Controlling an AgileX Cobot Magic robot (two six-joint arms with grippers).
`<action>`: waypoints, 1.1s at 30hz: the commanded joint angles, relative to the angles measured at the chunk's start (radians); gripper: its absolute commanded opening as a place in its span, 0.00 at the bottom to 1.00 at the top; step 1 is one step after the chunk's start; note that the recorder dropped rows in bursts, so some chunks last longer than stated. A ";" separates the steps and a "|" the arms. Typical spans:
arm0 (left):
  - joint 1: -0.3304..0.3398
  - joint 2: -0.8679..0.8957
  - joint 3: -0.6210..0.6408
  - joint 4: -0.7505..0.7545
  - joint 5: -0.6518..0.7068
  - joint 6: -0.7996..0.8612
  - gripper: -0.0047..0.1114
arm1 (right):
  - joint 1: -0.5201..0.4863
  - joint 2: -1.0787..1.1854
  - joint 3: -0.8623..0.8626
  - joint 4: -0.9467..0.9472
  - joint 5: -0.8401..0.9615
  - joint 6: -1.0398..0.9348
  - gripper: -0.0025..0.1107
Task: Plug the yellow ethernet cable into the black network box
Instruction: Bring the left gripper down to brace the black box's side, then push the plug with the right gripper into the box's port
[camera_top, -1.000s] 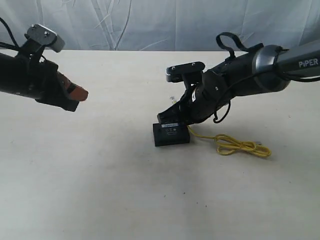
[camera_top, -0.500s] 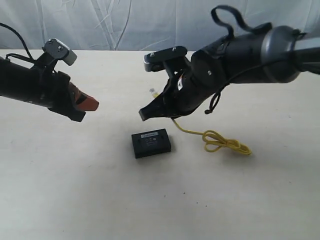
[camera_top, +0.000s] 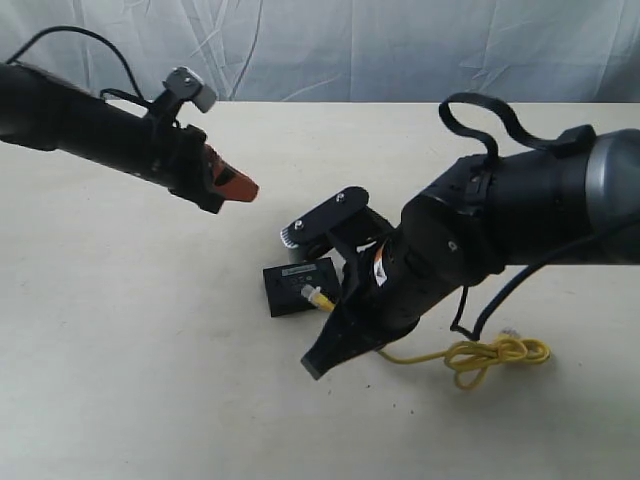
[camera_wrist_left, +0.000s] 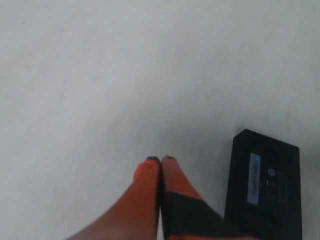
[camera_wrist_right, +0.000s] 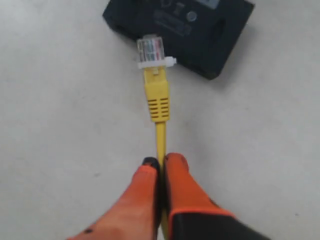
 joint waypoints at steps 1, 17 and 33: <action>-0.081 0.072 -0.056 -0.015 0.001 0.003 0.04 | 0.026 -0.011 0.036 0.007 -0.008 -0.006 0.02; -0.110 0.107 -0.058 0.180 0.012 -0.274 0.04 | 0.026 -0.009 0.088 0.017 -0.087 -0.006 0.02; -0.110 0.110 -0.036 0.274 0.116 -0.388 0.04 | 0.024 0.031 0.088 -0.010 -0.152 -0.006 0.02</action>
